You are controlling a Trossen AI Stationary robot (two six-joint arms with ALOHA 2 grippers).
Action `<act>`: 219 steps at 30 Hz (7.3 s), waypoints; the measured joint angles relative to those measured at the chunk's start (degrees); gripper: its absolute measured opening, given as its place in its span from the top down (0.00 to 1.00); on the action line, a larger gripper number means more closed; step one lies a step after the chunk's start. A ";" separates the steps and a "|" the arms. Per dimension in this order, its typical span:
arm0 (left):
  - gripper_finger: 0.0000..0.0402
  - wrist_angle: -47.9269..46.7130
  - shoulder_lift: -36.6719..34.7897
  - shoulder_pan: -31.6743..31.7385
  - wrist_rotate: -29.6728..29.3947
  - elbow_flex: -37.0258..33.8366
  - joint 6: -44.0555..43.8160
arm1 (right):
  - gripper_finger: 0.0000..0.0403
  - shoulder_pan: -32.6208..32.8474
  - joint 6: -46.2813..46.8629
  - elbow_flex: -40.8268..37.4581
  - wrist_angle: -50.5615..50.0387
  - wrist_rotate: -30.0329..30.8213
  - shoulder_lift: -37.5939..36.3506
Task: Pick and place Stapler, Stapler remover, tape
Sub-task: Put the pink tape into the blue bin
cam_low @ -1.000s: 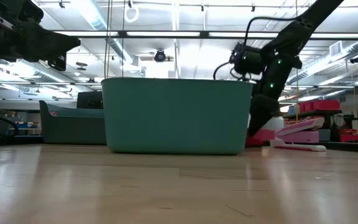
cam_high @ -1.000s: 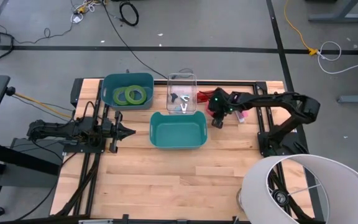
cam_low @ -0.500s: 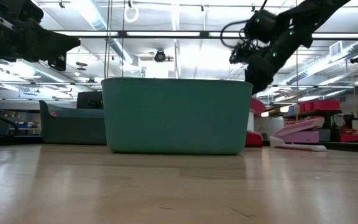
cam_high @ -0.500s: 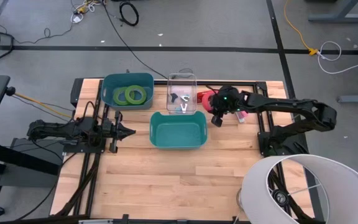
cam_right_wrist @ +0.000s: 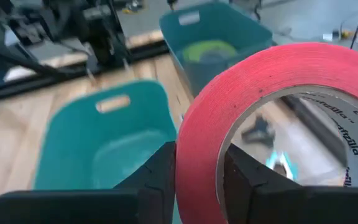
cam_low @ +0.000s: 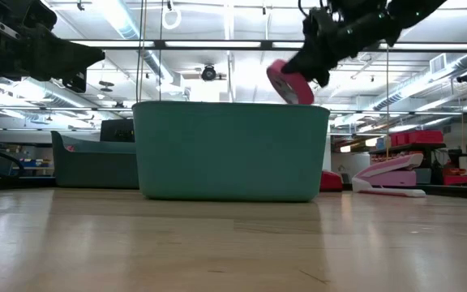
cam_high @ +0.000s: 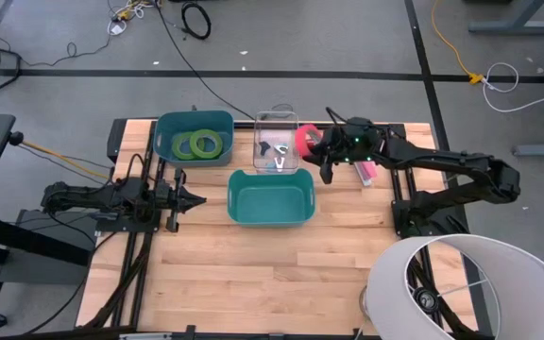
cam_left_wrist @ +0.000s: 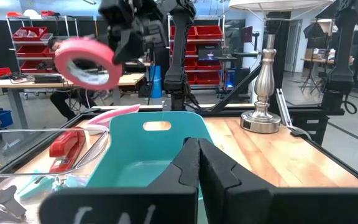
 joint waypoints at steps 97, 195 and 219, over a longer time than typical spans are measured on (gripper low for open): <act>0.14 6.46 71.31 21.03 0.04 60.12 -16.51 | 0.77 8.76 9.41 11.35 22.05 -4.58 0.11; 0.42 22.61 84.02 22.41 11.22 65.94 -17.38 | 0.76 8.77 11.54 11.35 22.10 -9.06 0.25; 0.42 22.35 84.02 21.86 9.38 65.94 -13.96 | 0.76 8.78 13.99 11.35 28.13 -10.54 4.61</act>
